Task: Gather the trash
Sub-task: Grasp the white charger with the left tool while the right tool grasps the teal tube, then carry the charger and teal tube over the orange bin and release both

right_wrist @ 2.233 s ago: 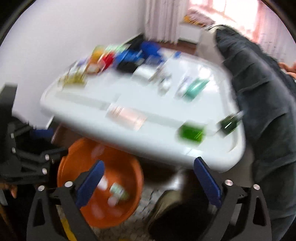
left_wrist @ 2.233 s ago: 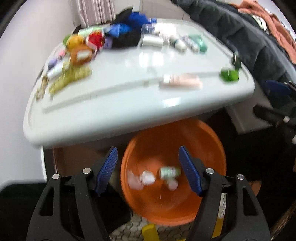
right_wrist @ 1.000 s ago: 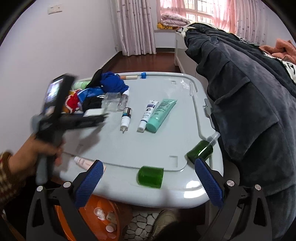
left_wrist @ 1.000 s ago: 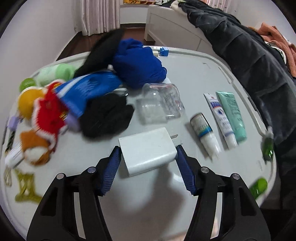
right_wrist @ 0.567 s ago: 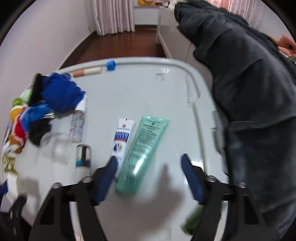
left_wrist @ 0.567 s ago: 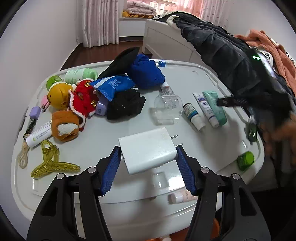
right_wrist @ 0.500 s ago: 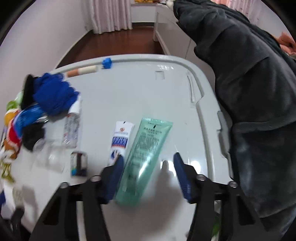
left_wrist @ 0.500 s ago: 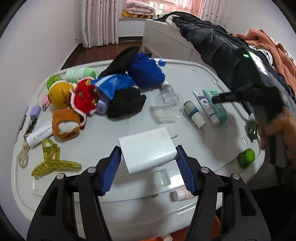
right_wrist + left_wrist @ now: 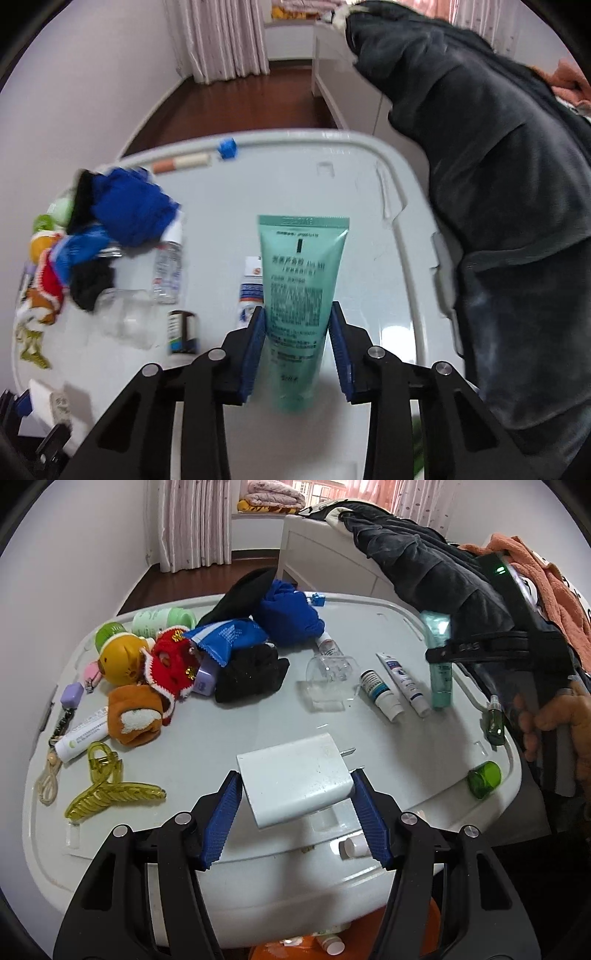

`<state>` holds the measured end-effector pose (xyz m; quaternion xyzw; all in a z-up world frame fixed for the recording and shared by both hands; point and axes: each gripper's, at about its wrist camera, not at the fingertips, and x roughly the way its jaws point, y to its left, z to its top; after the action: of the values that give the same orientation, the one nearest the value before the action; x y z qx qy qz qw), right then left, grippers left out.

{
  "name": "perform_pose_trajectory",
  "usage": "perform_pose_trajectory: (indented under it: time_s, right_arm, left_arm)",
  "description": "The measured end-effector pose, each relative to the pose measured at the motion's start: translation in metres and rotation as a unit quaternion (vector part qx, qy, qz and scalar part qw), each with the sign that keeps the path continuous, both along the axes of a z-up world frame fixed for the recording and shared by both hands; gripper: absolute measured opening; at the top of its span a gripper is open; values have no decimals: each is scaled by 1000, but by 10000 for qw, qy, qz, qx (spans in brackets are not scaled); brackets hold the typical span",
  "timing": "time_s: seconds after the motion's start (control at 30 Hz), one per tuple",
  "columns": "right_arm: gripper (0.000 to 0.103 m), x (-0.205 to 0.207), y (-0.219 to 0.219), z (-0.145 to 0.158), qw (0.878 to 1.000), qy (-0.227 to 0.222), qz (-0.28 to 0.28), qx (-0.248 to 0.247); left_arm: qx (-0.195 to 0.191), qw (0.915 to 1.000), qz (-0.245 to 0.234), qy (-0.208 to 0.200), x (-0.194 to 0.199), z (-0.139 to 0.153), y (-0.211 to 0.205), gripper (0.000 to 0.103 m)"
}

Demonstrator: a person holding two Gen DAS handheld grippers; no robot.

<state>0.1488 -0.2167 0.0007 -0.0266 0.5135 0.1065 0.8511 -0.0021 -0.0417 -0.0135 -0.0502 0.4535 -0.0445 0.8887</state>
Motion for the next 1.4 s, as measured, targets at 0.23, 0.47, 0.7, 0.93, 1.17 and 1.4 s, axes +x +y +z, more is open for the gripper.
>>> perform_pose_trajectory:
  time_s: [0.23,0.47,0.7,0.93,1.17,1.4]
  right_arm:
    - [32,-79,-12,45,9962,-471,425,601]
    - [27,-169,-8,43,9900,-295,906,1037]
    - [33,-228,6,6,9880,184,1346,737]
    - [59,-197,6,1,9939,148,1046,319]
    - [66,-161,39,-2,9947,71,1014,127]
    - [31,-119,79,-40,9948,415,918,-180]
  left_arm:
    - [33,9999,-134,12,-55,12,-10,59]
    - [2,9981,-201,578,-118,-6,-11,59]
    - [-59,9925,-383,1161,-144,-37,-23,60]
    - [270,9903,-718,1159,-142,-42,-42,60]
    - [335,9885,-816,1228,-143,-49,-48,62]
    - [205,9895,-699,1247,-140,-49,-39,61]
